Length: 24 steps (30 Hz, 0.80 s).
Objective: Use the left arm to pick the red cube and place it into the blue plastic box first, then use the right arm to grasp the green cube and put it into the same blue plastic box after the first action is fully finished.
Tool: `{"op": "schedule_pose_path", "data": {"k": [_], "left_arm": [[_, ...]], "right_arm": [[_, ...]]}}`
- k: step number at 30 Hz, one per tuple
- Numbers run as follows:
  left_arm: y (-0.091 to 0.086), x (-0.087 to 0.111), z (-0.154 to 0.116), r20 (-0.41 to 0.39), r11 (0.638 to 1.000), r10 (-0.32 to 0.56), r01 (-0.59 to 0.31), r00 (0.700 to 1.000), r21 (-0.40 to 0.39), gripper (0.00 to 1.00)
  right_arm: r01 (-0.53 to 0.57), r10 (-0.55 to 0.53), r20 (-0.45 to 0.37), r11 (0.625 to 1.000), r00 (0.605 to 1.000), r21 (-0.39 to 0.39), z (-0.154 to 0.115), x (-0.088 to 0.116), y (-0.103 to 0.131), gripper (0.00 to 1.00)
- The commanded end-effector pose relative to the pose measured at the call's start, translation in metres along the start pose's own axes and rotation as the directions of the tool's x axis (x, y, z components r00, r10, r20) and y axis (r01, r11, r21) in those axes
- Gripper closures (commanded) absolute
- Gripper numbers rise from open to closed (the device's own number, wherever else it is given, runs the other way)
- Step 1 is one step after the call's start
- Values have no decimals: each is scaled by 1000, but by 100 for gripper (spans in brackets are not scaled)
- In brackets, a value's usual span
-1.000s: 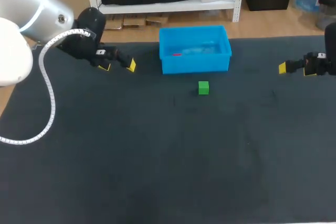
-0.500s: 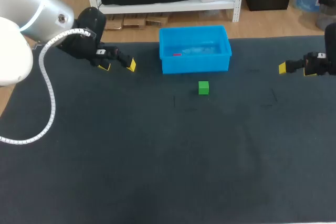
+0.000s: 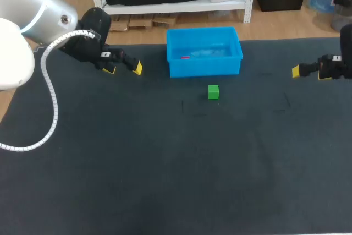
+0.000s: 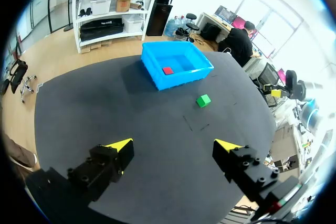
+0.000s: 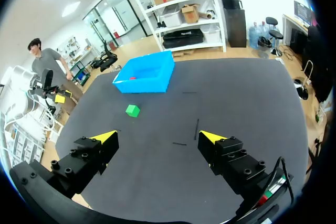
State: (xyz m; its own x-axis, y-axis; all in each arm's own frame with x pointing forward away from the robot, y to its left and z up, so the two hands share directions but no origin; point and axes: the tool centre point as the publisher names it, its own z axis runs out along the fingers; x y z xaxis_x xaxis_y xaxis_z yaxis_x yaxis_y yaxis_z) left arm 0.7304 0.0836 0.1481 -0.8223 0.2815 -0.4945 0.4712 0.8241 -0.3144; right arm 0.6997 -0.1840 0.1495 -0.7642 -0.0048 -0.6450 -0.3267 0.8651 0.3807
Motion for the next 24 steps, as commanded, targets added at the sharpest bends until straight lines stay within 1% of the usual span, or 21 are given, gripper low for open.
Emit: {"op": "schedule_pose_path", "data": {"k": [1,5,19,24], "left_arm": [[0,0,-1,0,1000,0,0,1000,1,0],[0,0,-1,0,1000,0,0,1000,1,0],[0,0,-1,0,1000,0,0,1000,1,0],[0,0,-1,0,1000,0,0,1000,1,0]], "right_arm": [[11,-11,-17,1000,1000,19,4,-5,6,0],[30,-27,-49,998,998,49,6,-8,12,0],[4,13,-154,994,988,113,20,-13,27,0],[18,12,-200,989,980,145,25,-16,31,0]]}}
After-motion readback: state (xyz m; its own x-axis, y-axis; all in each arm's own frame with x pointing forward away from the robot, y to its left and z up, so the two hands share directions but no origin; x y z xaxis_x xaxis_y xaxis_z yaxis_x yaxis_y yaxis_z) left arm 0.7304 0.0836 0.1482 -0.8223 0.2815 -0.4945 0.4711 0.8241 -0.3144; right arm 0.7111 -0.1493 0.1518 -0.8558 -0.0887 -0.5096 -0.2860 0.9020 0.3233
